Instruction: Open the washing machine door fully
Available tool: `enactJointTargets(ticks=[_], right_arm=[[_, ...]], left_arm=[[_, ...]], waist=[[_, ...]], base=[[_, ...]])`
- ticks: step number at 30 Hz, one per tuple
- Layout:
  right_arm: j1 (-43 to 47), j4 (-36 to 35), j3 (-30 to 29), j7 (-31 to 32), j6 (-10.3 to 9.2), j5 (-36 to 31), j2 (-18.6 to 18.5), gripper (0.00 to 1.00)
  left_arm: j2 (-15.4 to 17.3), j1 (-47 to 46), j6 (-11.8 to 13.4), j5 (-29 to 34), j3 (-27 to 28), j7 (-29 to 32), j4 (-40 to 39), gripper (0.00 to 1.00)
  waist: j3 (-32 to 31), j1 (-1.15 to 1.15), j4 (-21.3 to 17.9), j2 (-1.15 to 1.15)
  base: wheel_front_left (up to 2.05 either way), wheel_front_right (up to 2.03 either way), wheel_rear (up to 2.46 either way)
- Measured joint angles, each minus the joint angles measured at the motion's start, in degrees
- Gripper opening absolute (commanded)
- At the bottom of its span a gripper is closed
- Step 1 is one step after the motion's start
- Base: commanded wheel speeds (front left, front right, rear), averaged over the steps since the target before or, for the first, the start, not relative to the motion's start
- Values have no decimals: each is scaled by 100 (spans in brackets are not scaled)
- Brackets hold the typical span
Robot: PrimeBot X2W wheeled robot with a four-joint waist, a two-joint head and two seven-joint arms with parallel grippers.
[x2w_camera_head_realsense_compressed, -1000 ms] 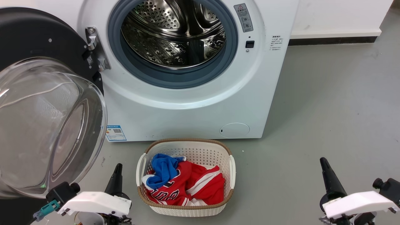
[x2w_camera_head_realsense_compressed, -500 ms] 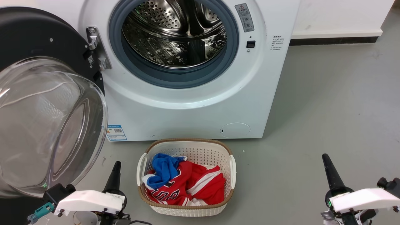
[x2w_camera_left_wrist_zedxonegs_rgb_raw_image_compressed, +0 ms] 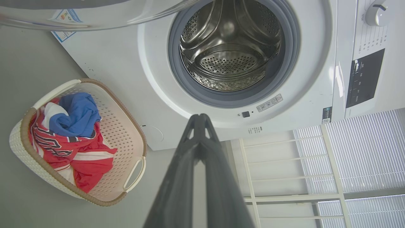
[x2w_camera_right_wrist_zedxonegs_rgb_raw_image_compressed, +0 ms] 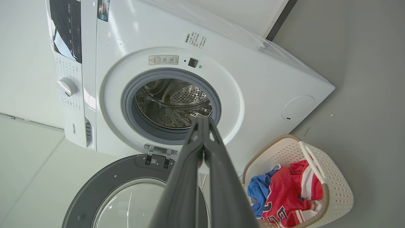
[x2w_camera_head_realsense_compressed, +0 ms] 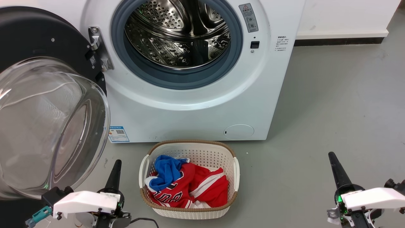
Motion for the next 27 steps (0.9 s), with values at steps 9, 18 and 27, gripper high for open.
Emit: enactJointTargets(ticks=[9,18,27], right_arm=[[-60,40,-49,76,0,500,0,0],[-108,73,-97,153,0,942,0,0],[-174,94,-142,209,0,1312,2,0]], left_arm=[[-57,-16,-83,-393,137,126,-7,0],[-98,-31,-154,-758,247,242,-16,0],[-151,-51,-214,-1056,353,326,-21,0]], waist=[[2,0,12,0],[3,0,23,0],[5,0,34,0]], base=[[0,0,0],[0,0,0],[0,0,0]])
